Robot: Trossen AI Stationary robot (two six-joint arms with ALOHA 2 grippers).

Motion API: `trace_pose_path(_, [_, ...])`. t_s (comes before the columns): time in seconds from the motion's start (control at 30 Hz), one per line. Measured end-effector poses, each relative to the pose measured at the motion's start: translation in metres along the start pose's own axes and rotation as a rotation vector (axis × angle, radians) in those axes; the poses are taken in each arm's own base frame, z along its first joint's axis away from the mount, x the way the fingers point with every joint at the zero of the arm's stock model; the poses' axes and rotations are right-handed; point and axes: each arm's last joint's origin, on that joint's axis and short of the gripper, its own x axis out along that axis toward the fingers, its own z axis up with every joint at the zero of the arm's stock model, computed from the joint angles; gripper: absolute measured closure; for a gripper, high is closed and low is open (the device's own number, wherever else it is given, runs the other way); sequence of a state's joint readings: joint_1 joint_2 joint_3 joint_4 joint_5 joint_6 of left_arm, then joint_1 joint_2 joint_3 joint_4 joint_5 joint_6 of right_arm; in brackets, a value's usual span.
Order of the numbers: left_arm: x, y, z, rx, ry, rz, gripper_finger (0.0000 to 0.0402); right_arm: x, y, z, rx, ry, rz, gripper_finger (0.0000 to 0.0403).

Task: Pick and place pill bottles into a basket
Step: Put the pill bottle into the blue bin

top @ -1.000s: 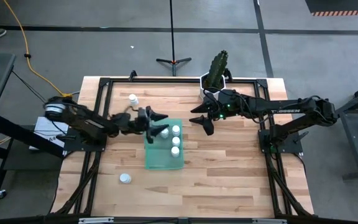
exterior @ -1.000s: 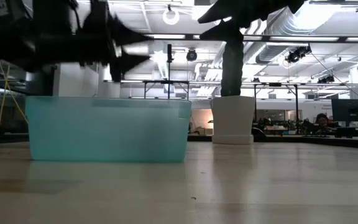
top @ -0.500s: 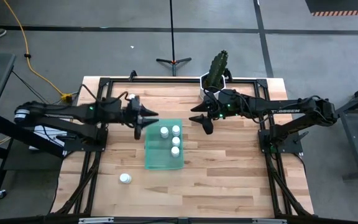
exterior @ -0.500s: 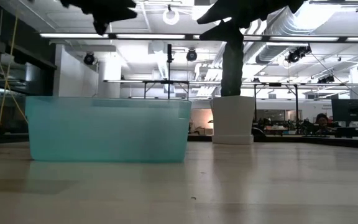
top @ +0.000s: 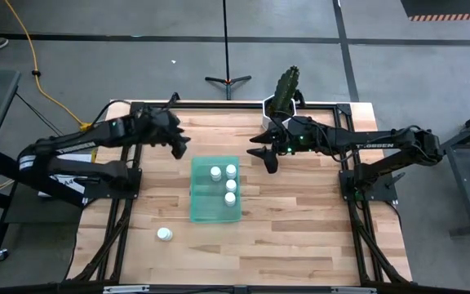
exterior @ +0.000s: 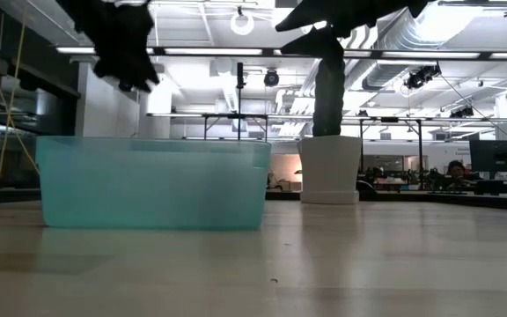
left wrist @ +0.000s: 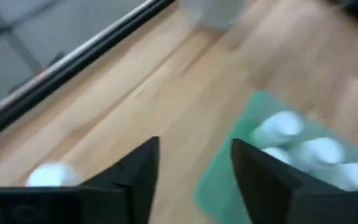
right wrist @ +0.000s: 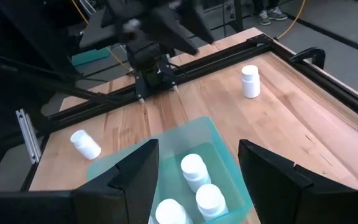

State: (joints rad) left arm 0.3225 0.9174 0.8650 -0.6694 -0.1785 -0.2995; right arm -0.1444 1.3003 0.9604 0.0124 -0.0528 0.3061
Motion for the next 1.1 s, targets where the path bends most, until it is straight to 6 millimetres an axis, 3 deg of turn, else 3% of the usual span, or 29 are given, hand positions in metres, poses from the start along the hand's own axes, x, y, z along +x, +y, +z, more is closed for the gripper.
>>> trace_pose_path(0.17, [0.02, 0.033, 0.002, -0.106, 0.109, 0.134, 0.0094, 0.0, 0.0, 0.0, 0.0, -0.01, -0.019, 0.0191])
trace_pose_path(0.3, [0.039, 0.057, 0.003, -0.213, 0.191, 0.163, 0.0065, 0.0, 0.0, 0.001, 0.003, -0.014, -0.019, 0.0192])
trace_pose_path(0.53, [0.072, 0.089, -0.007, -0.3, 0.363, 0.255, 0.006, 0.0, 0.0, 0.001, 0.003, -0.014, -0.019, 0.0192])
trace_pose_path(0.67, [0.082, 0.102, -0.01, -0.314, 0.404, 0.328, 0.006, 0.0, 0.0, 0.001, 0.003, -0.016, -0.024, 0.0192])
trace_pose_path(1.1, [0.11, 0.114, -0.019, -0.304, 0.488, 0.37, 0.006, 0.0, -0.001, 0.001, -0.001, -0.022, -0.044, 0.0192])
